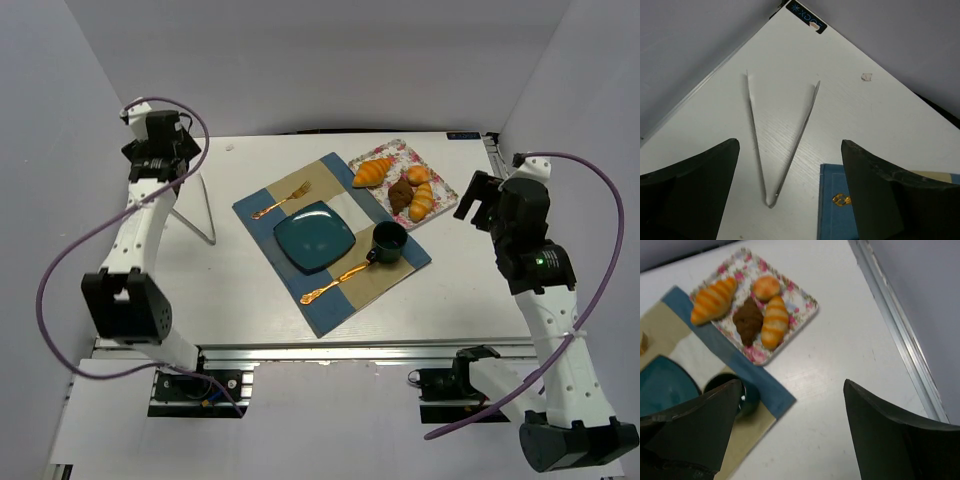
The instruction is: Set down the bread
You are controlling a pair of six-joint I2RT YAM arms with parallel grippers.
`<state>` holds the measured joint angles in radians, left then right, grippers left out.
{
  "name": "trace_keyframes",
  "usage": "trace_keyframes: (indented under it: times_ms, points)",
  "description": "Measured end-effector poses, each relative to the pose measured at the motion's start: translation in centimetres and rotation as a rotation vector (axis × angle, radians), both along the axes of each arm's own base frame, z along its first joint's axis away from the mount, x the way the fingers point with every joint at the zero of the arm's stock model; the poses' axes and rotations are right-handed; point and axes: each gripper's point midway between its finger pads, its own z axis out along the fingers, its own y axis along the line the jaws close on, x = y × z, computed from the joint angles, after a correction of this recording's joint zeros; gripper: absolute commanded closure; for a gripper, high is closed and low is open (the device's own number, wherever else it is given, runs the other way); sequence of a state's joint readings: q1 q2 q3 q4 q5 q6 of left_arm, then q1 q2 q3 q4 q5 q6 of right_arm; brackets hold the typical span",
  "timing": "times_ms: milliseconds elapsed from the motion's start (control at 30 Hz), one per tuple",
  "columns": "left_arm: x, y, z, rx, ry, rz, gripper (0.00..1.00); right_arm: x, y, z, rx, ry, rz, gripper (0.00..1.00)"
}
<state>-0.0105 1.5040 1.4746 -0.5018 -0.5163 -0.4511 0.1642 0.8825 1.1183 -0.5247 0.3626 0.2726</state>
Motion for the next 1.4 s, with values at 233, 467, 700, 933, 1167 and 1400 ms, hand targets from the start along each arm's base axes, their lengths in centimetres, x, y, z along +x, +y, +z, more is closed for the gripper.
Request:
trace_keyframes:
  times_ms: [233, 467, 700, 933, 1167, 1400]
  points:
    - [8.7, -0.5, -5.1, -0.068, 0.155, 0.026, 0.04, -2.3, 1.5, 0.5, -0.060, 0.019, 0.159, 0.11]
    - [5.6, -0.8, -19.4, -0.165, 0.556, -0.014, 0.07, -0.9, 1.7, 2.1, -0.019, 0.020, 0.136, 0.10]
    - [2.7, 1.3, -20.5, -0.209, 0.639, 0.037, 0.06, 0.5, 2.1, -2.6, 0.010, 0.162, 0.115, 0.11]
    - [0.7, 0.4, -21.7, -0.253, 0.665, 0.018, 0.06, 0.6, 2.4, -4.6, 0.028, 0.218, 0.114, 0.11]
    - [-0.1, -0.4, -22.4, -0.285, 0.657, -0.012, 0.02, 1.0, 2.6, -5.0, 0.031, 0.221, 0.121, 0.11]
    - [0.3, -0.8, -21.9, -0.296, 0.615, -0.031, 0.02, 0.9, 2.9, -5.7, 0.039, 0.238, 0.137, 0.11]
